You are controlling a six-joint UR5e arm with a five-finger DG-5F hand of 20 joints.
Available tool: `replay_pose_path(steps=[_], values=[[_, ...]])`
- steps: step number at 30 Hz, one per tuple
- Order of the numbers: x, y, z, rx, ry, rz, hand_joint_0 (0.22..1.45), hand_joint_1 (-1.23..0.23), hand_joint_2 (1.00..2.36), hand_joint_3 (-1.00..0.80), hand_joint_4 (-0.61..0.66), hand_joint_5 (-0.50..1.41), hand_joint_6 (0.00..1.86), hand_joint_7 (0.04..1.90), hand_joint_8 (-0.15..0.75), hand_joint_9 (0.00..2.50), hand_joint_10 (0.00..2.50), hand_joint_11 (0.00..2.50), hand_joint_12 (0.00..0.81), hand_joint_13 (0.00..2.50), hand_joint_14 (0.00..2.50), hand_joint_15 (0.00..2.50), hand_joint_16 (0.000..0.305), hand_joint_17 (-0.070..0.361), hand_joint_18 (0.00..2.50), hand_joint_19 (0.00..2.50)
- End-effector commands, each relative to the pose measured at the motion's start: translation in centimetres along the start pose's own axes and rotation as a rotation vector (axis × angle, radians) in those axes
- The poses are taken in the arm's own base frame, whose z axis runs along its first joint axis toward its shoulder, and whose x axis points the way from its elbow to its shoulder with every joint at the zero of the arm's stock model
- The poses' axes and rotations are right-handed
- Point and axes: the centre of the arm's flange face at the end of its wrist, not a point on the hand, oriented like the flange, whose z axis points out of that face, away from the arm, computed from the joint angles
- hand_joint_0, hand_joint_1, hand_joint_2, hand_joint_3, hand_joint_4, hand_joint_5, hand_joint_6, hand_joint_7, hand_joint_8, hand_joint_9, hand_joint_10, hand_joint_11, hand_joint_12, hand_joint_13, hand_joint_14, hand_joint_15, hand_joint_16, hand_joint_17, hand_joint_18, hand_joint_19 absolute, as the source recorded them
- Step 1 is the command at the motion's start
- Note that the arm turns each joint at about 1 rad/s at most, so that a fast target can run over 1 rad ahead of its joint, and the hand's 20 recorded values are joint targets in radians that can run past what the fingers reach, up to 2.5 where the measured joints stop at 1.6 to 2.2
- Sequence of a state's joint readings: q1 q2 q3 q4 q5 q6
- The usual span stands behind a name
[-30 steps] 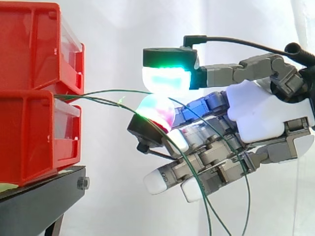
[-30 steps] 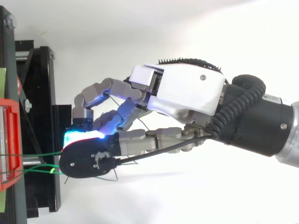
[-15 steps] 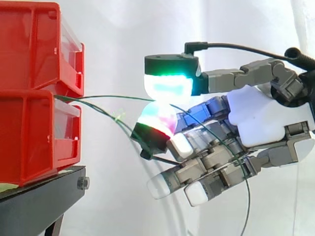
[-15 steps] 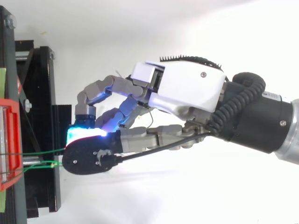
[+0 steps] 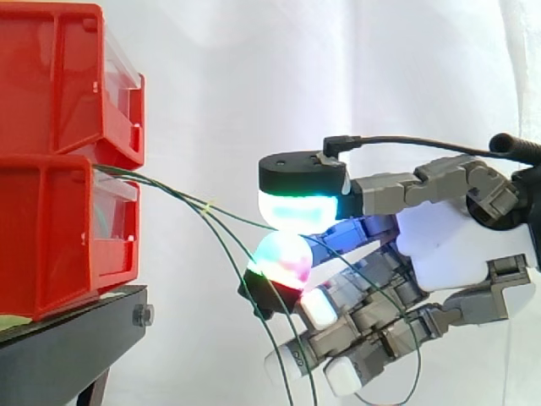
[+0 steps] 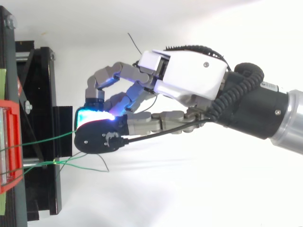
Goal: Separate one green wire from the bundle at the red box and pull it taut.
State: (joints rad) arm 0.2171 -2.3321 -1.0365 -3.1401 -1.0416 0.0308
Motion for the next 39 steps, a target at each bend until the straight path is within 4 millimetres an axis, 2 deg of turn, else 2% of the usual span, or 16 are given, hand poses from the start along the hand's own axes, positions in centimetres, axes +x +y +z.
replay_pose_path(steps=[1, 10, 24, 28, 34, 39], values=[[-0.5, 0.3, 0.3, -0.023, -0.025, -0.026, 0.64, -0.76, 1.02, -0.16, 0.08, -0.14, 0.92, 1.16, 0.298, 1.0, 0.02, 0.61, 0.373, 0.65, 0.01, 0.36, 0.054, 0.122, 0.67, 0.52], [-0.5, 1.1, 0.5, -0.067, -0.04, -0.051, 0.66, -0.77, 1.02, -0.22, 0.07, -0.15, 0.92, 1.12, 0.287, 0.97, 0.02, 0.61, 0.368, 0.63, 0.01, 0.36, 0.054, 0.121, 0.65, 0.51], [-0.1, 1.8, 0.1, -0.072, -0.023, -0.081, 0.64, -0.76, 1.02, -0.17, 0.05, -0.15, 0.92, 1.15, 0.291, 0.98, 0.02, 0.6, 0.369, 0.63, 0.01, 0.35, 0.054, 0.121, 0.65, 0.52], [-0.2, 2.9, -0.4, -0.08, -0.019, -0.081, 0.64, -0.76, 1.02, -0.17, 0.05, -0.15, 0.92, 1.14, 0.292, 0.98, 0.02, 0.6, 0.371, 0.63, 0.01, 0.35, 0.054, 0.121, 0.65, 0.52], [-1.0, 0.8, -1.6, -0.05, -0.024, -0.089, 0.64, -0.76, 1.02, -0.17, 0.05, -0.15, 0.92, 1.14, 0.293, 0.99, 0.02, 0.6, 0.37, 0.63, 0.01, 0.35, 0.054, 0.12, 0.65, 0.52], [-1.1, -1.0, -1.4, -0.073, -0.021, -0.033, 0.64, -0.76, 1.02, -0.17, 0.05, -0.15, 0.92, 1.15, 0.296, 1.0, 0.02, 0.59, 0.37, 0.63, 0.01, 0.35, 0.054, 0.12, 0.65, 0.52]])
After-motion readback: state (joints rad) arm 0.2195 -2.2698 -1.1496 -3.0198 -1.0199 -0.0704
